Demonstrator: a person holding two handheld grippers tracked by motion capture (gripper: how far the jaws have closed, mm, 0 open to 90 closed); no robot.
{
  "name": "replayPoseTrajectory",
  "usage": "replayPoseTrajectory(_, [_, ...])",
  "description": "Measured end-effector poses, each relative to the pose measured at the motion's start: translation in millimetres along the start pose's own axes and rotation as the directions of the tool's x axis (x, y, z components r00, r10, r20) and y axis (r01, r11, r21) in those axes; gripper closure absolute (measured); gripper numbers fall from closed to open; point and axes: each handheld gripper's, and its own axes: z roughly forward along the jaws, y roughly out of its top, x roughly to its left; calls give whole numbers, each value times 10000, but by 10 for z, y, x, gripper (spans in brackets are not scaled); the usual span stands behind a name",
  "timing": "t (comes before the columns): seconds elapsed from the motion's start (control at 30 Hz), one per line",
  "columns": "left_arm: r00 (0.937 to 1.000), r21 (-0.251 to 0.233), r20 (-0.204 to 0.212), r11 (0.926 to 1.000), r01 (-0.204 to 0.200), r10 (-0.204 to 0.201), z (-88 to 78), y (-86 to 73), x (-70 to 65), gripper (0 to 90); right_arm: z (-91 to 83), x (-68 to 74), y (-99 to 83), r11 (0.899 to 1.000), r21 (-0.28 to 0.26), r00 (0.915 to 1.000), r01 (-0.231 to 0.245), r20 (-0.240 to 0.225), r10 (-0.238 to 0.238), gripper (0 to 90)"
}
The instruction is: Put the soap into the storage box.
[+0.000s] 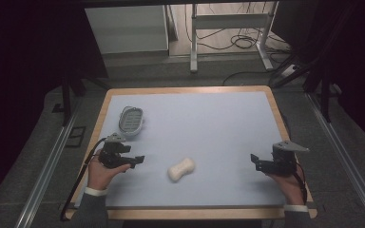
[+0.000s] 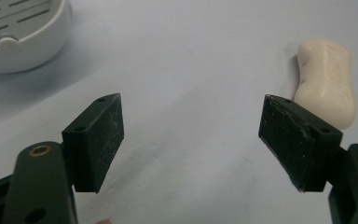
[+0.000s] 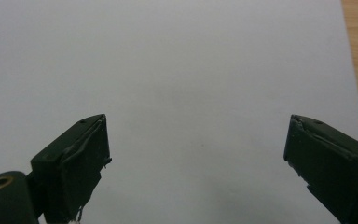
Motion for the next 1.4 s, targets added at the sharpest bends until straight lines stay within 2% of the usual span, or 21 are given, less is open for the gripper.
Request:
replayPoseTrajectory(0.17, [10000, 37, 46, 10000, -49, 49, -11, -11, -14, 221, -8, -7, 13, 9999, 23, 9999, -119, 102, 119, 81])
replayPoseTrajectory(0.33, [9999, -112, 36, 9999, -100, 100, -51, 9, -61, 227, -22, -19, -7, 10000, -40, 9998, -44, 195, 45, 81])
replayPoseTrajectory(0.67, [9999, -16, 68, 9999, -112, 112, -47, 14, -54, 226, -19, -27, -21, 10000, 80, 9999, -12, 150, 11, 81])
replayPoseTrajectory(0.73, [9998, -224, -67, 9996, -162, 160, -91, 13, -77, 232, -16, -29, -25, 9999, 128, 9998, 2, 199, -5, 82])
replayPoseTrajectory(0.83, [9998, -427, -11, 9989, -214, 214, -157, 33, -119, 238, -21, -34, -30, 9998, 175, 9998, -55, 205, 51, 81])
replayPoseTrajectory(0.97, [9998, -402, -55, 9990, -191, 189, -170, 73, -145, 236, -57, -40, -38, 9998, 135, 9998, -115, 193, 112, 81])
replayPoseTrajectory(1.13, [9987, -155, -292, 9990, -415, 410, -186, 150, -198, 235, -66, -52, -51, 9997, 232, 10000, 8, 48, -9, 81])
replayPoseTrajectory(1.4, [9970, 13, -167, 9971, -757, 757, -241, 243, -258, 234, -99, -67, -50, 9998, 173, 9997, -100, 214, 97, 81])
